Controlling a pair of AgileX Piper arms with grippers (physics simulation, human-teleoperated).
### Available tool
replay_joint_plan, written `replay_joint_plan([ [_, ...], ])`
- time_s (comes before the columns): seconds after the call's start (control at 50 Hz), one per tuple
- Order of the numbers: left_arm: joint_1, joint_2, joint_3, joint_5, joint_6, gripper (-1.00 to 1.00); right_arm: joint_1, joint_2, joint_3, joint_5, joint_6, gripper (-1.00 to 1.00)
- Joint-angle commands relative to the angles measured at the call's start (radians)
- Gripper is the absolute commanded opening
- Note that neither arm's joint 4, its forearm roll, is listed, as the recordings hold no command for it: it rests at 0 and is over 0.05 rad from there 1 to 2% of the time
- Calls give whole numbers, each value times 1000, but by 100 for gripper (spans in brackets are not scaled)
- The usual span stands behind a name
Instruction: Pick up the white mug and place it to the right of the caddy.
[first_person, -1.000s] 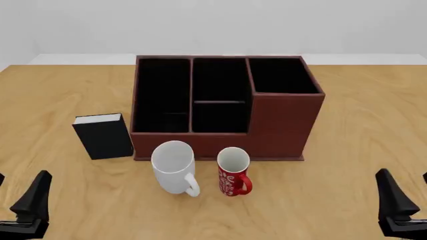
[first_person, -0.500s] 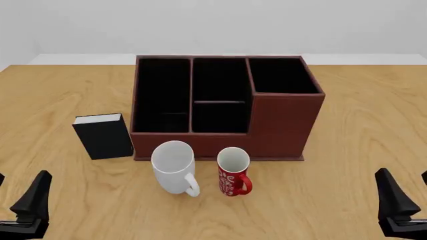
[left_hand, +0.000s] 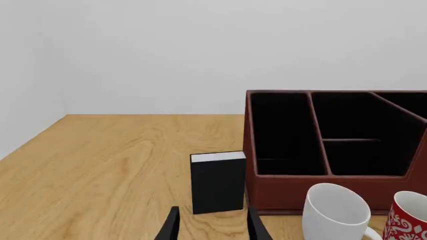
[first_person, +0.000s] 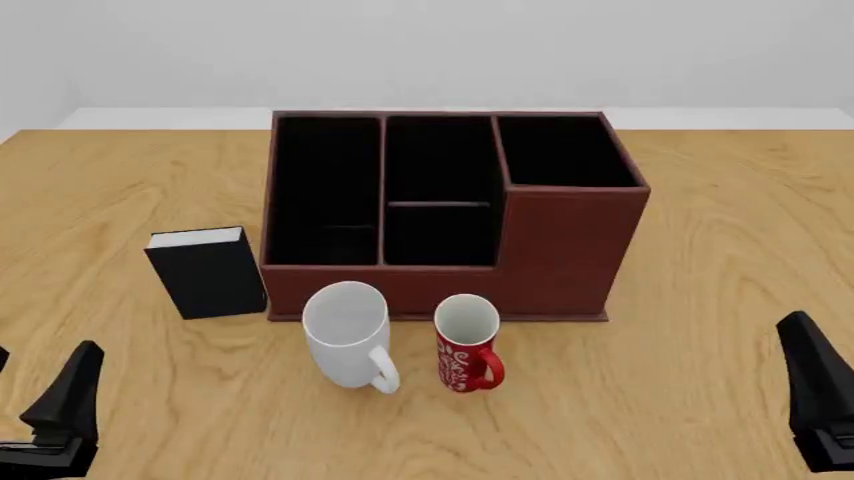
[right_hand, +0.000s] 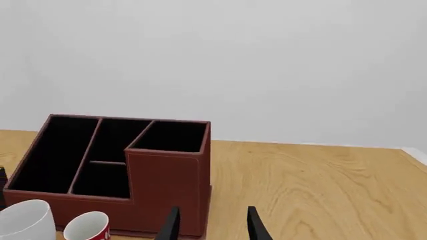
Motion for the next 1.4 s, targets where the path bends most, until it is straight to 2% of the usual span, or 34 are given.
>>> replay_joint_plan([
  [0.02, 0, 0, 0, 0, 0, 100, 36, 2, -136, 103, -37, 100],
  [0.18, 0, 0, 0, 0, 0, 100, 74, 101, -234, 117, -50, 100],
  [0.24, 0, 0, 0, 0, 0, 100, 91, 181, -301, 139, -18, 100],
  [0.3, 0, 0, 0, 0, 0, 100, 105, 193, -365, 176, -18, 100],
  [0.5, 0, 0, 0, 0, 0, 100, 155, 292, -559, 279, -57, 100],
  [0.54, 0, 0, 0, 0, 0, 100, 171, 326, -588, 292, -81, 100],
  [0.66, 0, 0, 0, 0, 0, 100, 183, 425, -685, 354, -79, 100],
  [0.72, 0, 0, 0, 0, 0, 100, 224, 473, -734, 387, -77, 100],
  [0.82, 0, 0, 0, 0, 0, 100, 305, 563, -770, 413, -58, 100],
  [0.94, 0, 0, 0, 0, 0, 100, 347, 633, -814, 457, -34, 100],
  [0.96, 0, 0, 0, 0, 0, 100, 339, 644, -826, 473, -52, 100],
  [1.02, 0, 0, 0, 0, 0, 100, 353, 670, -861, 502, -58, 100],
  [1.12, 0, 0, 0, 0, 0, 100, 403, 729, -945, 566, -88, 100],
  [1.22, 0, 0, 0, 0, 0, 100, 415, 777, -1014, 625, -90, 100],
  [1.4, 0, 0, 0, 0, 0, 100, 496, 909, -1098, 709, -82, 100],
])
